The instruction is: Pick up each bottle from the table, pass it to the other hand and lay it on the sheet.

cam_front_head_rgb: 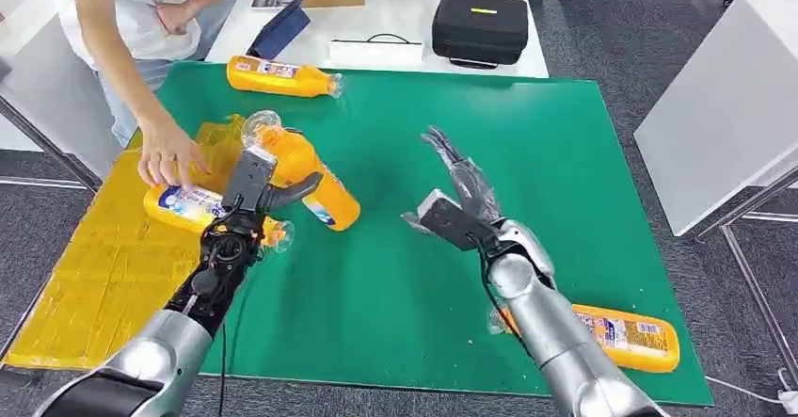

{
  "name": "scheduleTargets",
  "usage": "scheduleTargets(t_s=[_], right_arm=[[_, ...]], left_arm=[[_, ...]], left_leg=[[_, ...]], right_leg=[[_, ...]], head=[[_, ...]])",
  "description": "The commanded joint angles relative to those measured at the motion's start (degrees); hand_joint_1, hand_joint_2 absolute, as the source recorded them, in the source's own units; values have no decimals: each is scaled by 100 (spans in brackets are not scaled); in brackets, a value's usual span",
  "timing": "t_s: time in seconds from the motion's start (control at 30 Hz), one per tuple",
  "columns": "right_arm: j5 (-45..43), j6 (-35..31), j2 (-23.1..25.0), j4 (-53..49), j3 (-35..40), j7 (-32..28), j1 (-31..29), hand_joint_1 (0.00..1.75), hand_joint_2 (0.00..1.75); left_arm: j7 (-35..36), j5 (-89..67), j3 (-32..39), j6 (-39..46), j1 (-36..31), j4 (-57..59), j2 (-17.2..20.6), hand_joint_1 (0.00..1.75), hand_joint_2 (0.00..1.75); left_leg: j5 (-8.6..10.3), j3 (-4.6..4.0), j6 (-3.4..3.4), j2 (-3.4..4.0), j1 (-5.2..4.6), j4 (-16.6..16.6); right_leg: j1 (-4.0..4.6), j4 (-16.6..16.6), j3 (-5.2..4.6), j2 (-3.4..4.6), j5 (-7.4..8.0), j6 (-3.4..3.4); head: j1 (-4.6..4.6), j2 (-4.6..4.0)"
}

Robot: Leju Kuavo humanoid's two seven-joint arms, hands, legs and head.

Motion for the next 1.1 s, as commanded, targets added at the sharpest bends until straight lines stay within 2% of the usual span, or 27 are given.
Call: scheduleTargets(t_s=[0.03,0.07,0.1,0.17,0.3,0.37,0.47,0.53,0.57,0.63,0.67,0.73,0.87,0.93,1.03,1.07,1.1], right_arm=[[103,-11,-469,-1003,-109,119,308,0,175],[103,-11,-469,-1003,-109,119,308,0,175],[249,-102,-505,-1103,-158,160,378,0,175],[300,-144,-749,-1619,-309,191,697,0,175],[303,-136,-986,-1987,-539,209,1063,0,175],[472,-86,-992,-2034,-619,324,1181,0,175],[638,-80,-1000,-2229,-780,495,1349,0,175],[692,-16,-1002,-2287,-854,562,1386,0,175],[705,4,-1016,-2275,-890,578,1391,0,175],[708,20,-1009,-2227,-937,583,1398,0,175],[711,36,-1000,-2204,-940,573,1386,0,175],[720,80,-929,-2061,-935,524,1318,0,175],[725,87,-886,-1981,-912,519,1267,0,175],[764,91,-863,-1964,-910,496,1272,0,175],[917,117,-888,-2050,-854,509,1294,0,175],[998,138,-914,-2134,-832,571,1296,0,175],[1120,183,-982,-2234,-792,683,1281,0,175]], left_arm=[[42,-41,148,-22,-13,-192,88,175,175],[42,-41,148,-22,-13,-192,88,175,175],[33,-41,187,-35,-17,-208,83,175,175],[12,-9,283,6,36,-347,111,175,175],[12,9,358,5,106,-419,183,175,175],[64,-656,161,857,51,-288,239,175,175],[104,-936,182,1077,-36,-139,155,175,175],[73,-952,244,1035,-40,-128,120,175,175],[70,-956,260,1009,-47,-118,108,175,175],[54,-962,285,983,-96,-87,102,175,175],[49,-970,299,997,-131,-60,97,175,175],[46,-1061,351,1154,-162,15,98,175,175],[24,-1069,371,1148,-132,19,112,175,175],[45,-1492,301,1658,-80,1,142,175,175],[820,-3617,-213,3178,-155,373,365,175,175],[1199,-4288,-277,3478,-203,567,404,175,175],[1932,-5654,-236,3569,-160,511,482,175,175]], left_leg=[[-29,43,-14,2,5,10],[-44,63,-19,6,6,19],[-22,29,-15,4,3,4],[-18,23,-16,-4,4,3],[-21,32,-16,-16,5,1],[-29,41,-16,-5,4,2],[-23,31,-14,-7,2,0],[-20,24,-16,-8,1,0],[-53,72,-28,-11,6,18],[-27,31,-19,-7,3,6],[-36,45,-22,-7,4,11],[-18,15,-16,0,2,2],[-23,26,-19,8,3,3],[-29,36,-22,6,5,5],[-20,25,-17,8,2,-1],[-57,81,-31,12,7,14],[-25,36,-19,9,0,-2]], right_leg=[[8,8,43,-6,-25,-14],[10,17,62,-6,-38,-19],[5,4,27,-3,-14,-10],[6,2,22,-11,-12,-11],[7,0,31,-24,-20,-11],[7,1,38,-13,-23,-11],[4,1,29,-14,-18,-9],[3,2,21,-14,-15,-9],[10,19,68,-23,-47,-22],[6,5,28,-14,-20,-13],[8,11,42,-16,-29,-16],[4,2,10,-6,-9,-8],[5,2,18,0,-11,-11],[8,5,28,-3,-18,-14],[4,-2,17,1,-9,-8],[12,14,70,-1,-42,-23],[2,1,26,1,-15,-10]], head=[[-2,0],[-2,0],[-4,0],[-2,0],[-2,0],[-4,0],[-2,0],[-2,0],[-4,0],[-4,0],[-2,0],[-2,0],[-4,0],[-2,0],[-2,0],[-2,0],[-4,0]])
